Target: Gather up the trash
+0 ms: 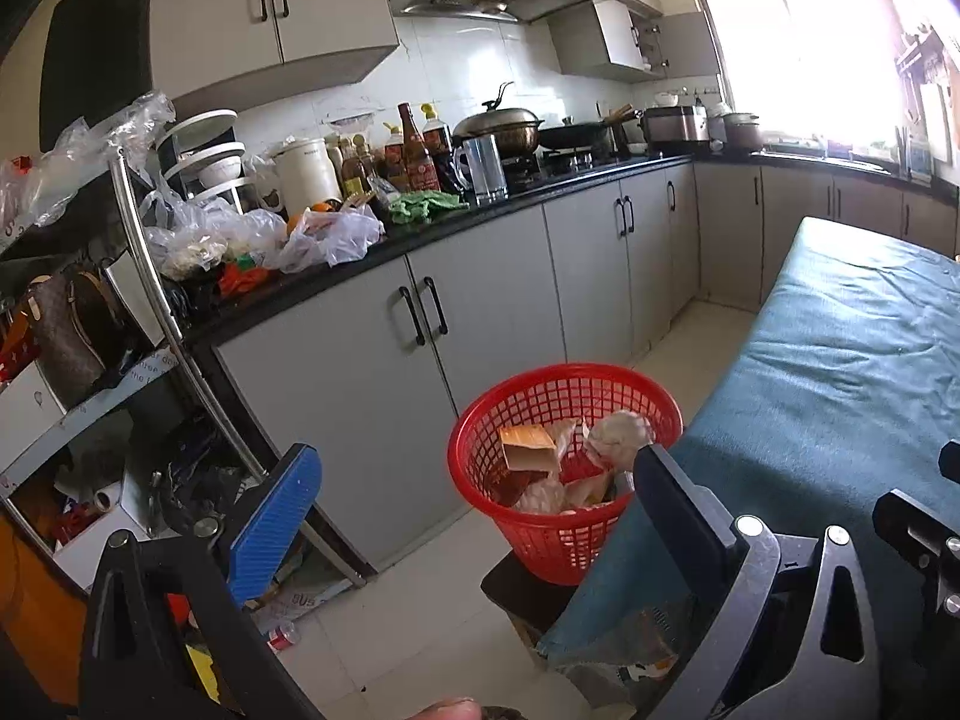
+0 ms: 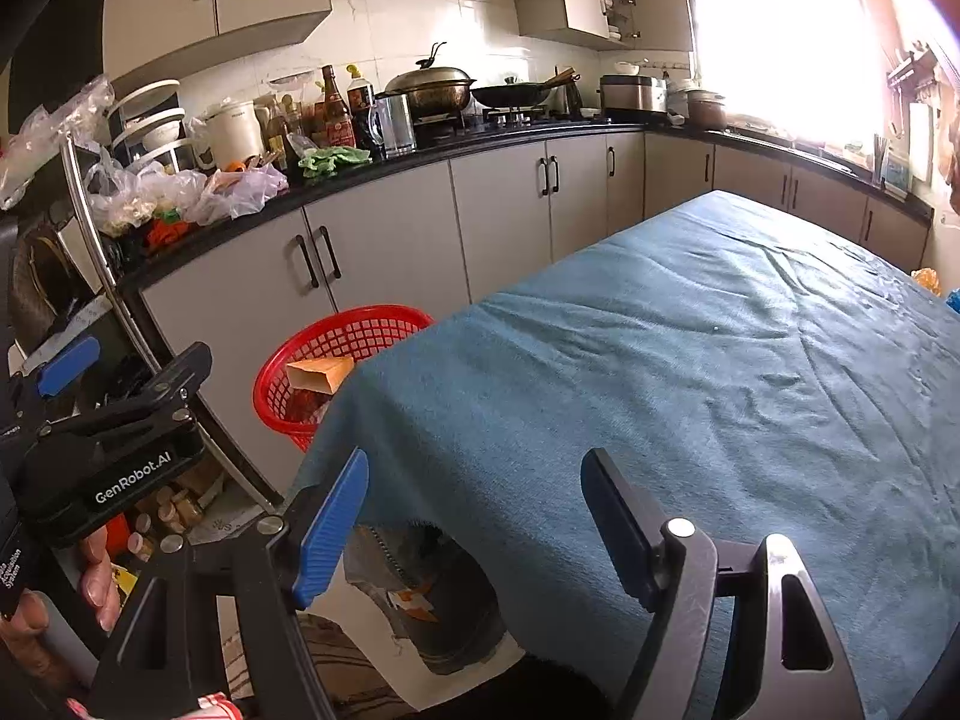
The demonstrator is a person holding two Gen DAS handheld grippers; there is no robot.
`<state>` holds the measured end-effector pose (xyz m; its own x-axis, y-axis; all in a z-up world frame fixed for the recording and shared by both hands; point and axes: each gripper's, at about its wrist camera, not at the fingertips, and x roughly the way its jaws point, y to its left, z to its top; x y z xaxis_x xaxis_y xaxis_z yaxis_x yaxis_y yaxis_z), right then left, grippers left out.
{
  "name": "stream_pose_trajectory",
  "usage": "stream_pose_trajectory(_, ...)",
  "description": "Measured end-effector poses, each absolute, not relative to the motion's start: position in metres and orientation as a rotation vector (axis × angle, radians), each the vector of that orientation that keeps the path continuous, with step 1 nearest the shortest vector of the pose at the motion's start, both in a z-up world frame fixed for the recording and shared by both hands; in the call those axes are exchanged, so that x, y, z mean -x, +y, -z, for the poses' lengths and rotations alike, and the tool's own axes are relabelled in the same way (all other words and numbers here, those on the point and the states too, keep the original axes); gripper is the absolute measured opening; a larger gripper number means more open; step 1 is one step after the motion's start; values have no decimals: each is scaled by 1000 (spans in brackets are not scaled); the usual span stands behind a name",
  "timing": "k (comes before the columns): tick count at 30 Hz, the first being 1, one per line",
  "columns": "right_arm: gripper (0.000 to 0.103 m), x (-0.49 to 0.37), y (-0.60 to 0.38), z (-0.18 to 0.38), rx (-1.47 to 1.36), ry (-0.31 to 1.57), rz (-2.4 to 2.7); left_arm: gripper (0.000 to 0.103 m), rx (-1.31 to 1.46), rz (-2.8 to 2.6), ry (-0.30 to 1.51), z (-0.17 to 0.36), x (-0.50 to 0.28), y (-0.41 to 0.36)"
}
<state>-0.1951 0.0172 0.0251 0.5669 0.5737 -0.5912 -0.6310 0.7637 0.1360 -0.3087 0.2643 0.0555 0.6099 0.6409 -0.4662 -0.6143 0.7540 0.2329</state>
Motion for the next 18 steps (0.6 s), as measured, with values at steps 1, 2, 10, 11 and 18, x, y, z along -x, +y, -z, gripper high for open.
stream_pose_trajectory(1, 79, 195, 18, -24, 96, 660, -709, 103, -46, -723, 565, -54, 308, 266)
stream_pose_trajectory(2, 79, 195, 18, -24, 97, 660, -709, 103, -42, -720, 570, -54, 308, 266)
stream_pose_trajectory(10, 79, 195, 21, -22, 107, 664, -705, 103, 22, -703, 617, -47, 306, 278)
stream_pose_trajectory(11, 79, 194, 21, -22, 107, 665, -705, 103, 27, -702, 620, -47, 305, 278)
stream_pose_trajectory(18, 80, 196, 21, -21, 112, 662, -710, 103, 49, -691, 631, -46, 305, 279)
